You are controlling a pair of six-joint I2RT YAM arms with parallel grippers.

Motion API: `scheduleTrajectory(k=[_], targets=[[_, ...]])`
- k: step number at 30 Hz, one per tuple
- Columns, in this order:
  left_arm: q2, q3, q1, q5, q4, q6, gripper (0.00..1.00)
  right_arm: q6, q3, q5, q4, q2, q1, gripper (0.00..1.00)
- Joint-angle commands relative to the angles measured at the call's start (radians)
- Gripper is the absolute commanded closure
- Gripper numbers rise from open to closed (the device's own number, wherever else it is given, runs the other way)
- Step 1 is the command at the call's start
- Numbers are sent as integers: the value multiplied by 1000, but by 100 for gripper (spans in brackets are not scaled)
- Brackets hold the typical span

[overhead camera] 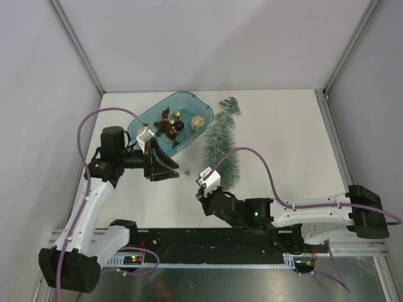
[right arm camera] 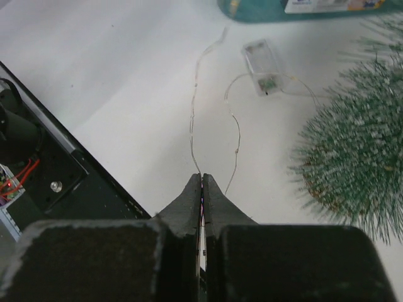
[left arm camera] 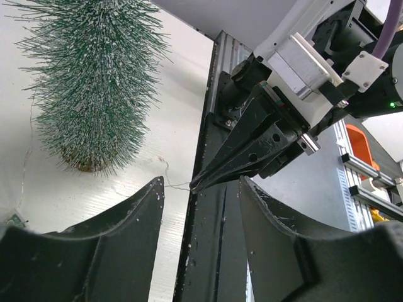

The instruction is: Decorate the small christmas tree

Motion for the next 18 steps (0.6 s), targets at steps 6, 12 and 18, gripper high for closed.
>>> scheduleTrajectory(k=[6, 12, 18], targets=[[29, -1, -19, -28, -5, 120, 39, -84, 100, -101, 181, 64, -69, 100], [81, 9, -23, -48, -6, 223, 29, -94, 128, -148, 205, 87, -99, 100], [106, -11, -27, -91, -5, 270, 25, -95, 138, -168, 220, 102, -111, 100]])
